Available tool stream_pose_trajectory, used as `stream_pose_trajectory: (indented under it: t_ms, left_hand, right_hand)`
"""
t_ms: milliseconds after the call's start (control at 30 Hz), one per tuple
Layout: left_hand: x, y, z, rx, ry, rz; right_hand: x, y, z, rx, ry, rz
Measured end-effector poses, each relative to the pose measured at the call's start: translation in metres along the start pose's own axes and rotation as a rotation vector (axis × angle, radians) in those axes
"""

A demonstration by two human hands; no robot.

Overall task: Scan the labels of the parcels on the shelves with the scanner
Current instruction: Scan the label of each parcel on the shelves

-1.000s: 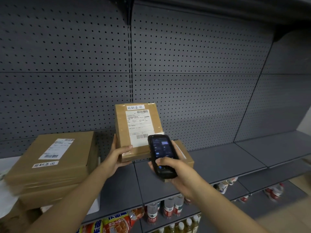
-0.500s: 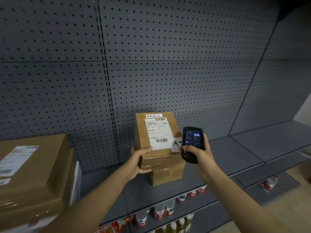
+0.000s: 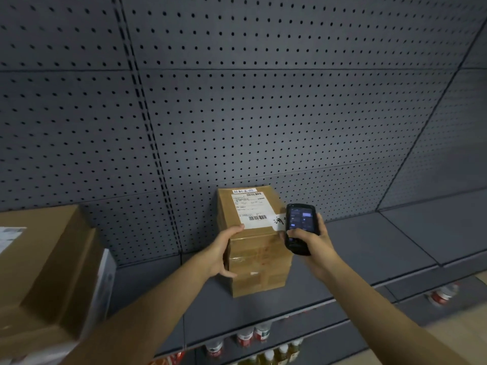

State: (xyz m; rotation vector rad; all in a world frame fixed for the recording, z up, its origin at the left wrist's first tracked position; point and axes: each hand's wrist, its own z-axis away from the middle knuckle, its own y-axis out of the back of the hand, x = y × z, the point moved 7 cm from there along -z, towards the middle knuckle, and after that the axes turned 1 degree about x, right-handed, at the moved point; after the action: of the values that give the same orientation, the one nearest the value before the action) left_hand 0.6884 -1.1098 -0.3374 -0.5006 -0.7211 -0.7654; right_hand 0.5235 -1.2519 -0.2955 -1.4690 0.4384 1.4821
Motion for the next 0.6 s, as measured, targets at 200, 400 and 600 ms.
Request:
stream_pose_trajectory:
  t_ms: [200, 400, 600]
  left_hand:
    - [-0.007, 0.0, -0.022, 0.002, 0.029, -0.022]
    - [-0.006, -0.003, -0.018, -0.001, 0.068, -0.054]
    - [0.016, 0.03, 0.02, 0.166, -0.028, -0.229]
  right_hand:
    - [0.008, 0.003, -0.013, 0.0, -0.006, 0.012]
    - [0.001, 0.0, -0.007, 0.01, 0.032, 0.136]
    - [-0.015, -0.03, 0.005, -0.033, 0.104, 0.203]
